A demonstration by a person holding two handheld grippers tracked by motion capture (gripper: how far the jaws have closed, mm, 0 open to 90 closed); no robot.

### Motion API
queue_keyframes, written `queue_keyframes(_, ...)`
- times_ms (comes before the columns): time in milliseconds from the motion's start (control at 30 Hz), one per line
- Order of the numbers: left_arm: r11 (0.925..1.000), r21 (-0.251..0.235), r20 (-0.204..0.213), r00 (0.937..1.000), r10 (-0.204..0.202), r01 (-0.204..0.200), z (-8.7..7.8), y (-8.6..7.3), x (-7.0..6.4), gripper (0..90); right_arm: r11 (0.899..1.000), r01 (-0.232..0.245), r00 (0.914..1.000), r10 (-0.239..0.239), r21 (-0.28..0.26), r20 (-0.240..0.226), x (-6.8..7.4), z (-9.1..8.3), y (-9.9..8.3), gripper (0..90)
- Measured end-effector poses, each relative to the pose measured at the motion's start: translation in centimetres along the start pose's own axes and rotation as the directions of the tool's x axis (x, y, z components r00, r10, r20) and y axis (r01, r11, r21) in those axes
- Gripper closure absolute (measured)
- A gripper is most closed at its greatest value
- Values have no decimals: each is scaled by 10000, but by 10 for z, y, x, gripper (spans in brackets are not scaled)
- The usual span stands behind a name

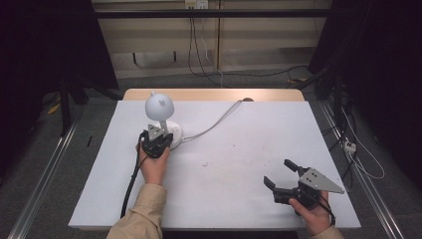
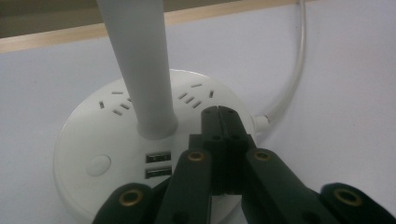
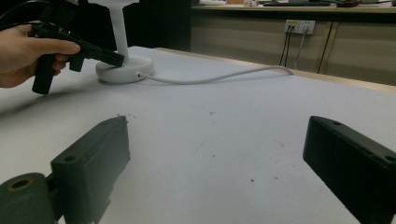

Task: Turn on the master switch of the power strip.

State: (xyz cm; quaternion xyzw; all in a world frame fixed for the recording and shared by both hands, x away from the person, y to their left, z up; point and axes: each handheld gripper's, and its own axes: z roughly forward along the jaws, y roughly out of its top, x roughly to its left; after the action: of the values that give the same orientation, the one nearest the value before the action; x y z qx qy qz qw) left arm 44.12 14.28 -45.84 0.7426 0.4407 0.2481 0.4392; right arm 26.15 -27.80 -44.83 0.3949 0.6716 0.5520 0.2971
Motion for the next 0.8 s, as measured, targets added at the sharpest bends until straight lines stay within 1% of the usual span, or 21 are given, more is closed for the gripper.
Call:
queue_keyframes(33,10000,-4,36,10000,49,-49,0,0,1,900,10000,0,10000,0,0,0,0,0,0,69)
queue_keyframes(67,10000,-57,36,10000,4,-3,1,0,1,900,10000,-30,10000,30,12,-1,-1,0,-1,69)
queue_keyframes(133,9999,-43,-96,9999,111,-111,3,1,-2,900,10000,-32,10000,32,34,5,-1,0,-1,69)
queue_keyframes(167,10000,-11,-210,9998,58,-58,3,1,-5,900,10000,-49,10000,49,26,22,-1,0,-1,69)
queue_keyframes(233,10000,26,-283,9996,73,-72,4,2,-6,900,10000,-45,10000,45,19,29,-2,-1,-1,69)
queue_keyframes(267,9997,142,-274,9994,212,-208,3,2,-6,900,10000,-64,10000,64,-4,42,-1,-1,-1,69)
queue_keyframes(300,10000,57,-291,9996,61,-59,3,2,-6,900,10000,-64,10000,64,-4,42,-1,-1,-1,69)
queue_keyframes(367,9999,149,-215,9998,54,-51,1,2,-6,900,10000,-76,10000,76,1,49,-2,-2,-1,69)
queue_keyframes(433,9999,118,-186,9998,30,-28,1,2,-6,900,10000,-57,10000,57,2,30,-2,-2,-1,68)
queue_keyframes(467,9996,202,-251,9995,197,-192,1,2,-6,900,10000,-64,10000,64,7,24,-2,-2,-1,68)
queue_keyframes(500,9995,198,-298,9992,252,-247,1,2,-8,900,10000,-70,10000,70,-1,14,-2,-2,-1,69)
queue_keyframes(600,9994,230,-219,9994,266,-261,1,1,-6,900,10000,-46,10000,46,-40,10,-2,-1,0,68)
queue_keyframes(633,9990,274,-263,9990,349,-342,1,2,-6,900,10000,-42,10000,42,-56,5,-2,-1,0,68)
queue_keyframes(700,9991,241,-282,9990,355,-348,1,1,-7,900,10000,-10,10000,10,-34,3,-1,0,0,68)
queue_keyframes(733,9983,297,-340,9981,506,-496,1,2,-7,900,10000,-6,10000,6,-26,-15,-1,0,0,68)
queue_keyframes(767,9981,284,-322,9980,548,-539,1,3,-8,900,10000,5,10000,-5,-36,-22,-1,0,0,68)
queue_keyframes(800,9985,300,-333,9984,466,-456,1,3,-7,900,10000,-4,10000,4,-59,-12,0,-1,0,68)
